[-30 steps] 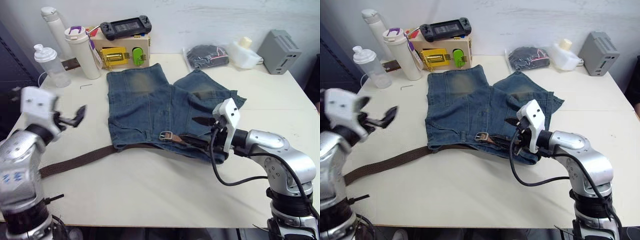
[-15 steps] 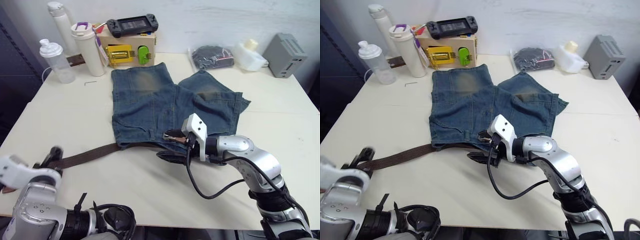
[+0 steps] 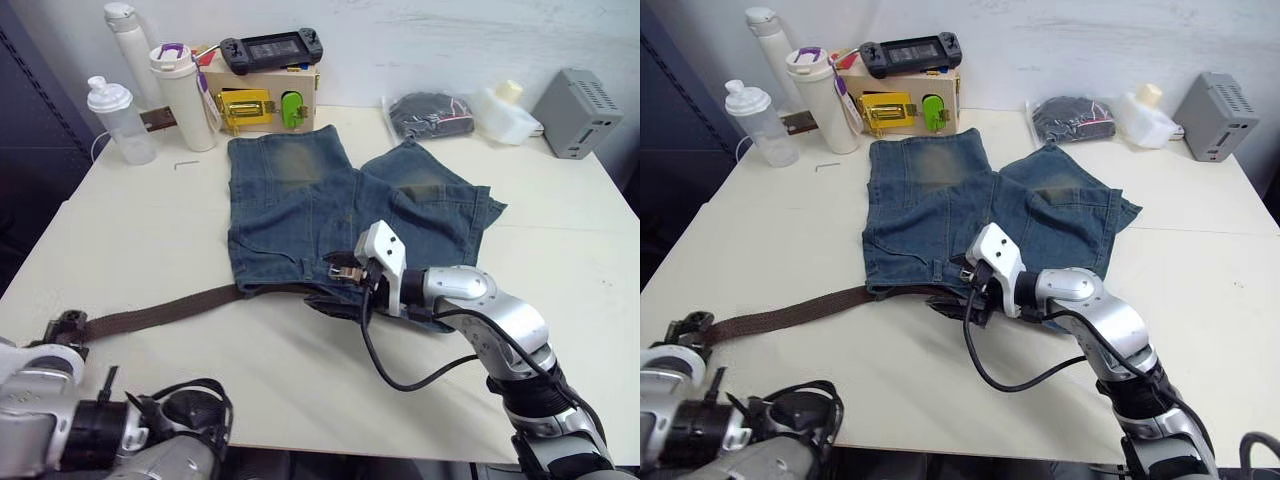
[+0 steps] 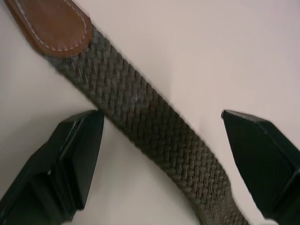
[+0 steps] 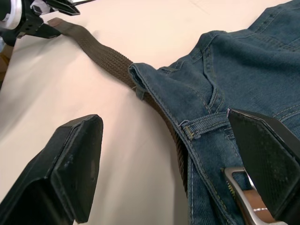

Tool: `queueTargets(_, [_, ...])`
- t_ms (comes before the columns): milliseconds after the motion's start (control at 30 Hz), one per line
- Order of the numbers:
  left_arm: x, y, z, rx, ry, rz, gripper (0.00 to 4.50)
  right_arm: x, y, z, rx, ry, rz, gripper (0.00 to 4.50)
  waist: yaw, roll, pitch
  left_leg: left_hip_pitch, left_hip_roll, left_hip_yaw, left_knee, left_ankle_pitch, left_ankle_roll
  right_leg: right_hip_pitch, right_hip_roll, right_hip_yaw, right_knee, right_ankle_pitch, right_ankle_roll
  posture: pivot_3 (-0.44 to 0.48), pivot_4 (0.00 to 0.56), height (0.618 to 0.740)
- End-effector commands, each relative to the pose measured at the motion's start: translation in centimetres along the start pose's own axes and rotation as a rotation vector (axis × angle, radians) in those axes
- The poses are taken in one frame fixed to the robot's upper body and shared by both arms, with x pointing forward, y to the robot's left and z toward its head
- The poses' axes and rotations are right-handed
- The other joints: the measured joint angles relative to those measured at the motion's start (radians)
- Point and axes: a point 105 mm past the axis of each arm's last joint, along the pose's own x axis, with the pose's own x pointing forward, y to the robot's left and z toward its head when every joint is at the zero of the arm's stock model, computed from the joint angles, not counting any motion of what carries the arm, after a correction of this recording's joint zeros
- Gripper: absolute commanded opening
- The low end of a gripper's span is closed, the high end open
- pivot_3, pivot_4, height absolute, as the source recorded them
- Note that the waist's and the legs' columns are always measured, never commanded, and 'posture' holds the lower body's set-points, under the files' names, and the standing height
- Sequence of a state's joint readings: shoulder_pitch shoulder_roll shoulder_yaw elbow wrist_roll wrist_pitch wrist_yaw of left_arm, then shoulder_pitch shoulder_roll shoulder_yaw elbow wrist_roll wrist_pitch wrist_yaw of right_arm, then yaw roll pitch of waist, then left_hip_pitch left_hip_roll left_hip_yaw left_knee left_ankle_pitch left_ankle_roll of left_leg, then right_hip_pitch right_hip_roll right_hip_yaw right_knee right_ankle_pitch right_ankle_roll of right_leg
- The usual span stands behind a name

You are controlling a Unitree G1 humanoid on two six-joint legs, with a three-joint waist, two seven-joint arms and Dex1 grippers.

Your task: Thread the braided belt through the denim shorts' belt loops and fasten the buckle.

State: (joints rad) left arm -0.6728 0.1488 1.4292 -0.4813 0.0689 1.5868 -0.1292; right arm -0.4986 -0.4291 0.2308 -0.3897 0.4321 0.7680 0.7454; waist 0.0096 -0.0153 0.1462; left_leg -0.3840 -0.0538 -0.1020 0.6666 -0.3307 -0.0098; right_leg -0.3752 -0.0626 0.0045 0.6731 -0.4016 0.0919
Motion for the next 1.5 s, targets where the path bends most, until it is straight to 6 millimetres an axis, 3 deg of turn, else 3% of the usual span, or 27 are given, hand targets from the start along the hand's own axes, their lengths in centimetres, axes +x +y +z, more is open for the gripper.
queueTargets(33, [2.9,-0.5,-1.9,0.041,0.12,-0.034,4.41,0.0,0.5,1.0,-0.037,-0.032,-0.012,4.5,0.004,0.005,-0.001,0.0,0.0,0.0,0.0,0.0,0.0,0.0,0.0,0.0,0.0,0.0,0.0,0.0,0.15,0.74])
queueTargets(233, [5.6,-3.2,-3.7,0.174,0.202,-0.16,4.41,0.1,0.4,1.0,-0.033,-0.041,-0.056,4.5,0.018,0.016,-0.002,0.002,-0.001,0.0,0.0,0.001,-0.002,0.001,-0.001,0.0,0.002,0.0,0.0,0.0,0.15,0.74])
queueTargets(400, [6.9,-2.7,-5.3,0.333,0.276,-0.127,4.41,-0.2,0.4,1.4,-0.015,-0.06,-0.087,4.5,0.019,0.021,-0.005,0.003,-0.003,-0.003,0.0,0.001,-0.001,0.001,-0.003,0.0,0.005,0.0,0.0,0.0,0.15,0.74])
queueTargets(533, [7.8,-2.1,-6.0,0.431,0.296,-0.116,4.41,-0.3,0.3,1.4,-0.011,-0.06,-0.106,4.5,0.018,0.028,-0.006,0.013,-0.005,-0.003,-0.005,0.001,-0.001,0.01,-0.005,0.0,0.003,0.0,0.0,0.0,0.15,0.74])
queueTargets(633, [8.2,-1.7,-6.2,0.469,0.299,-0.111,3.6,-0.3,0.3,1.6,-0.01,-0.066,-0.109,4.5,0.018,0.035,-0.008,0.016,-0.005,-0.003,-0.006,0.001,-0.001,0.015,-0.005,0.0,-0.002,0.0,0.0,0.0,0.15,0.74])
queueTargets(767, [8.3,-1.7,-6.5,0.472,0.296,-0.122,2.0,-0.4,0.2,1.7,-0.007,-0.071,-0.117,4.5,0.021,0.036,-0.008,0.016,-0.005,-0.005,-0.006,0.002,0.0,0.016,-0.005,0.0,-0.003,0.0,0.0,0.0,0.15,0.74])
queueTargets(867, [8.1,-3.9,-6.2,0.424,0.248,-0.247,0.63,-0.5,0.0,1.6,-0.009,-0.062,-0.124,4.5,0.026,0.036,-0.008,0.015,-0.008,-0.01,-0.005,0.002,0.0,0.017,-0.006,0.0,-0.003,0.0,0.0,0.0,0.15,0.74])
queueTargets(900, [7.9,-5.5,-5.8,0.36,0.216,-0.327,0.33,-0.5,-0.1,1.6,-0.01,-0.061,-0.128,4.5,0.029,0.036,-0.008,0.015,-0.009,-0.012,-0.005,0.002,0.0,0.017,-0.006,0.0,-0.003,0.0,0.0,0.0,0.15,0.74])
queueTargets(967, [7.1,-8.4,-4.7,0.276,0.147,-0.485,0.33,-0.6,-0.2,1.5,-0.011,-0.058,-0.135,4.5,0.036,0.032,-0.007,0.014,-0.01,-0.016,-0.004,0.002,0.001,0.017,-0.006,0.0,-0.006,0.0,0.0,0.0,0.15,0.74])
queueTargets(1067, [4.6,-12.8,-3.1,0.188,0.062,-0.76,0.33,-0.6,-0.4,1.4,-0.011,-0.053,-0.143,4.5,0.019,0.009,0.001,0.01,-0.009,-0.016,-0.004,0.002,0.0,0.018,-0.005,-0.001,-0.008,0.0,0.0,0.0,0.15,0.74])
queueTargets(1233, [1.3,-16.5,-1.7,0.199,0.019,-1.033,0.33,-0.6,-0.7,1.4,-0.007,-0.059,-0.159,4.5,-0.027,0.002,0.003,0.008,-0.007,-0.014,-0.005,0.001,0.0,0.016,-0.004,-0.002,-0.008,0.0,0.0,0.0,0.15,0.74])
queueTargets(1400, [-3.0,-19.6,-3.9,0.458,0.15,-1.339,0.33,-0.7,-1.6,1.3,-0.03,-0.048,-0.202,4.5,-0.042,0.003,0.004,0.009,-0.003,-0.013,-0.008,0.002,-0.001,0.015,-0.001,-0.003,-0.009,0.0,0.0,0.0,0.15,0.74])
queueTargets(1500, [-4.2,-19.8,-6.0,0.674,0.247,-1.429,0.33,-0.7,-1.8,1.5,-0.047,-0.053,-0.216,4.5,-0.04,0.006,0.006,0.01,-0.004,-0.013,-0.008,0.002,-0.001,0.015,-0.001,-0.001,-0.01,0.0,0.0,0.0,0.15,0.74])
